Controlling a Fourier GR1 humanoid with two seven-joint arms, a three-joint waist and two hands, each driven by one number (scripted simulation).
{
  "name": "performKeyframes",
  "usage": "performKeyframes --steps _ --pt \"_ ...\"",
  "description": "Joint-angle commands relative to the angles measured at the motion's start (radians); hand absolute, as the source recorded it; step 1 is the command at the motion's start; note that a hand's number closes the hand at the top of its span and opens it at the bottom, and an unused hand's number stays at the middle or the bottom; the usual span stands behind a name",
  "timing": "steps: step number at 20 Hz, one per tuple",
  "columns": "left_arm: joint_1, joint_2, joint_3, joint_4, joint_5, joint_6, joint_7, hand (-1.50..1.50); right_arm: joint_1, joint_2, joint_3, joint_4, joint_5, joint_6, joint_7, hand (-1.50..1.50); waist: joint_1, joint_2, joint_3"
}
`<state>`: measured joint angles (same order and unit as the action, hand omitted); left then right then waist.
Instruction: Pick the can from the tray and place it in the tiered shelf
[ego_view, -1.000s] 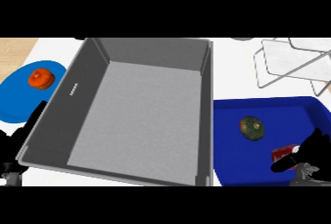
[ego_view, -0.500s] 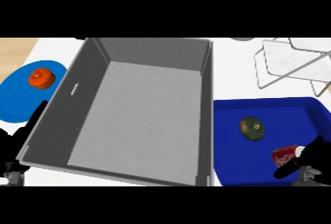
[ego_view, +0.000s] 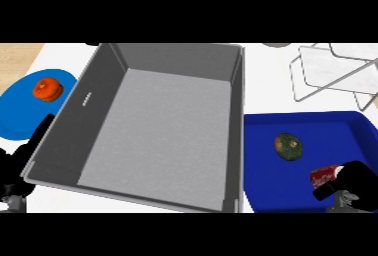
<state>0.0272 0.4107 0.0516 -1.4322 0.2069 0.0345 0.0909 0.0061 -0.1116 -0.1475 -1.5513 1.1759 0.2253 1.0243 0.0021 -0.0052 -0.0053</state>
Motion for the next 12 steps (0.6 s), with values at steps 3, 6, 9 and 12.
performKeyframes --steps 3,6,9,12 --pt "-0.01 -0.026 0.005 -0.048 -0.047 0.015 0.037 0.0 -0.048 -0.011 0.017 0.009 0.071 0.039 0.088 1.5 0.0 0.005 0.005" --pt "0.001 -0.051 0.01 0.036 -0.052 -0.022 -0.031 0.0 -0.001 0.012 0.064 0.021 0.156 -0.072 0.061 1.5 -0.002 0.006 0.005" --pt "-0.035 -0.057 0.014 0.009 -0.069 -0.008 0.017 0.0 -0.028 -0.012 0.06 -0.101 0.161 0.024 0.071 1.5 -0.004 0.005 0.005" --pt "-0.018 -0.066 0.008 0.019 -0.071 0.004 -0.014 0.0 -0.096 -0.104 0.105 -0.066 0.049 0.019 -0.247 1.5 0.011 0.006 0.006"
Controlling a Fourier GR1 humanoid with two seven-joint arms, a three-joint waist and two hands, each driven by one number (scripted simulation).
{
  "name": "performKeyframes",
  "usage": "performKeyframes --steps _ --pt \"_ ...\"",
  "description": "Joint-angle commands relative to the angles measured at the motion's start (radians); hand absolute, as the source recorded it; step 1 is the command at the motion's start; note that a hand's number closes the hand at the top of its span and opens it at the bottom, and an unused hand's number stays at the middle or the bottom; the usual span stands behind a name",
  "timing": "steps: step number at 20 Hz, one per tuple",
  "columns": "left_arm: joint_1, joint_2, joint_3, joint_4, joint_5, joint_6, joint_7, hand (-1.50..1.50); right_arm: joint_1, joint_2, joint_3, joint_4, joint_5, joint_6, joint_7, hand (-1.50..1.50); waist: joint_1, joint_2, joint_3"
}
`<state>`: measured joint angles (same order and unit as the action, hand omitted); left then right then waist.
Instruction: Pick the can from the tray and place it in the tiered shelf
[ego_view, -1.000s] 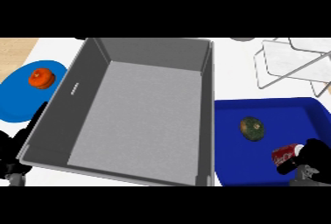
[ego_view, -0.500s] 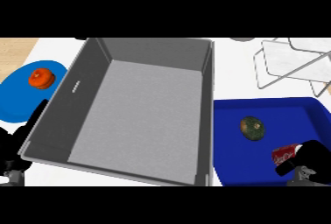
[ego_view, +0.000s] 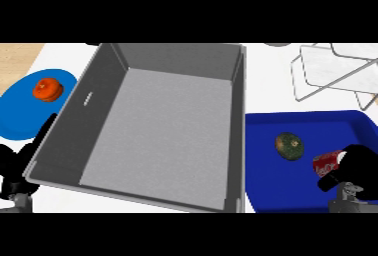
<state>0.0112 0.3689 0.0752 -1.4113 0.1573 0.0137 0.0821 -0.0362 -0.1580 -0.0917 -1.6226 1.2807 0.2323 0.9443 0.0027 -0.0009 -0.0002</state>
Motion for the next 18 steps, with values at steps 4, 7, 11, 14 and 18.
performKeyframes --steps 4,7,11,14,18 --pt "-0.016 -0.007 -0.016 -0.005 0.0 -0.016 -0.005 0.0 -0.118 -0.112 0.214 -0.059 -0.185 0.052 -0.531 1.5 0.06 -0.001 0.004" --pt "-0.02 0.01 0.009 0.019 -0.006 0.002 0.015 0.0 -0.128 -0.22 0.136 -0.111 -0.336 0.071 -0.756 1.5 0.0 -0.001 0.003" --pt "0.017 -0.035 -0.012 0.001 -0.025 0.032 0.0 0.0 -0.144 -0.321 -0.077 -0.127 -0.557 0.136 -0.917 1.5 -0.014 -0.003 0.001" --pt "-0.023 0.023 0.05 0.029 0.023 -0.017 0.011 0.0 -0.162 -0.344 -0.221 -0.114 -0.737 0.241 -0.947 1.5 -0.025 -0.003 0.0" --pt "0.002 0.008 0.03 0.037 -0.01 -0.02 -0.028 0.0 -0.217 -0.368 -0.372 -0.117 -0.913 0.357 -0.878 1.5 -0.016 -0.002 0.0"
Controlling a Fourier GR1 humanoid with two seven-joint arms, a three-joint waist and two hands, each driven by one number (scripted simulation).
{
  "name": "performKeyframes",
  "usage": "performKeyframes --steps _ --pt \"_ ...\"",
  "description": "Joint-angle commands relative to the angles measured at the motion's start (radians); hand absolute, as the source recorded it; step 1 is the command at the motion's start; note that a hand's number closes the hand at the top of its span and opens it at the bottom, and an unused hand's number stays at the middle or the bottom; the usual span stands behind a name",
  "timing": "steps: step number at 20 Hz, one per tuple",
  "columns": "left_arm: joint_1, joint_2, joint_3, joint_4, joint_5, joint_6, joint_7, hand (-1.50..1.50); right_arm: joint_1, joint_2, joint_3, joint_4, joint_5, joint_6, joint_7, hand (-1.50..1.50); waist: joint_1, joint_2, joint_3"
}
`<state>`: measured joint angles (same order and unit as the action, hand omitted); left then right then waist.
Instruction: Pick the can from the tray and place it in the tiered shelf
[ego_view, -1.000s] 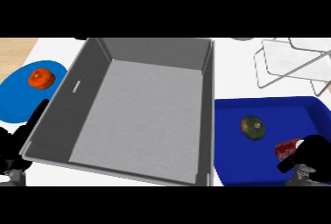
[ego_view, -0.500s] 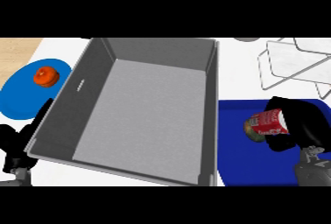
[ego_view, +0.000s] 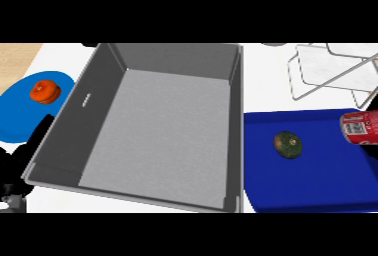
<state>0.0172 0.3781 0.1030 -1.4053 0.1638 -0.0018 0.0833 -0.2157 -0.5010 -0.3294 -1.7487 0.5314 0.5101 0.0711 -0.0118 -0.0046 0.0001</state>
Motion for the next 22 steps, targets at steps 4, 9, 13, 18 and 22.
performKeyframes --steps 4,9,13,18,22 --pt "-0.016 0.003 0.012 -0.039 0.002 -0.004 0.055 0.0 -0.079 -0.075 -0.249 -0.067 -0.316 0.187 0.135 1.5 0.002 0.0 -0.001" --pt "0.018 -0.021 0.002 -0.023 -0.025 -0.016 0.016 0.0 -0.204 -0.187 -0.346 -0.02 -0.454 0.226 0.261 1.5 0.009 0.002 -0.001" --pt "-0.032 -0.007 0.031 0.017 -0.01 -0.047 0.011 0.0 -0.285 -0.266 -0.356 0.107 -0.415 0.152 0.213 1.5 0.017 0.005 -0.001" --pt "-0.033 -0.052 0.004 0.01 -0.055 0.0 0.007 0.0 -0.355 -0.379 -0.29 0.117 -0.313 0.112 0.273 1.5 0.022 0.006 -0.001" --pt "0.004 -0.04 0.016 -0.018 -0.028 -0.053 0.01 0.0 -0.424 -0.428 -0.193 0.286 -0.217 0.05 0.182 1.5 0.036 0.009 0.0"
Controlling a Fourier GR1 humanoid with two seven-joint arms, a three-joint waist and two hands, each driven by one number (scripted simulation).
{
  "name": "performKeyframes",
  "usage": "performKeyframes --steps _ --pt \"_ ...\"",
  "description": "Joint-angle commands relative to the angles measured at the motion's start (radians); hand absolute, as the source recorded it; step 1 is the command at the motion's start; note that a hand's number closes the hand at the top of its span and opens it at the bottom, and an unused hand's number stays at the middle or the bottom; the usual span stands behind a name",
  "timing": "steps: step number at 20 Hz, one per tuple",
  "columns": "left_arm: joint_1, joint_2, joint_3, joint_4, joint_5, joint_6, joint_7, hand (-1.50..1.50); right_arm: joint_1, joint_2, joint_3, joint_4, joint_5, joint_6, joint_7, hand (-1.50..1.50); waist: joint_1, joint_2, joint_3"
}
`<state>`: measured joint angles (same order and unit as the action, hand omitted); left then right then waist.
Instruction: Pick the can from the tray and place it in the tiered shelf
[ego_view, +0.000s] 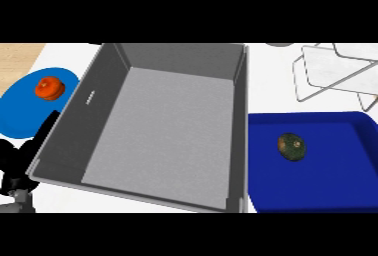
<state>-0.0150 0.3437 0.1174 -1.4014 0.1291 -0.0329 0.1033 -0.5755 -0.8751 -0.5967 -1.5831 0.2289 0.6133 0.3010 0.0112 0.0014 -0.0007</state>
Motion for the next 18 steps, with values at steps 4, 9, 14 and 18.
performKeyframes --steps 4,9,14,18 --pt "0.024 -0.018 0.007 0.002 -0.031 -0.005 -0.036 0.0 -0.088 -0.049 0.133 0.158 0.119 -0.102 -0.075 1.5 0.003 0.001 0.0" --pt "0.007 0.009 0.022 -0.03 -0.006 -0.04 0.023 0.0 -0.201 -0.054 0.232 0.312 0.229 -0.207 -0.101 1.5 0.016 0.003 0.001" --pt "0.012 -0.049 -0.003 -0.045 -0.023 -0.004 0.035 0.0 -0.27 -0.082 0.28 0.529 0.311 -0.281 -0.243 1.5 0.018 0.005 0.001" --pt "0.034 -0.014 0.029 -0.026 -0.033 -0.034 -0.009 0.0 -0.338 -0.059 0.299 0.657 0.351 -0.345 -0.277 1.5 0.013 0.003 0.001"
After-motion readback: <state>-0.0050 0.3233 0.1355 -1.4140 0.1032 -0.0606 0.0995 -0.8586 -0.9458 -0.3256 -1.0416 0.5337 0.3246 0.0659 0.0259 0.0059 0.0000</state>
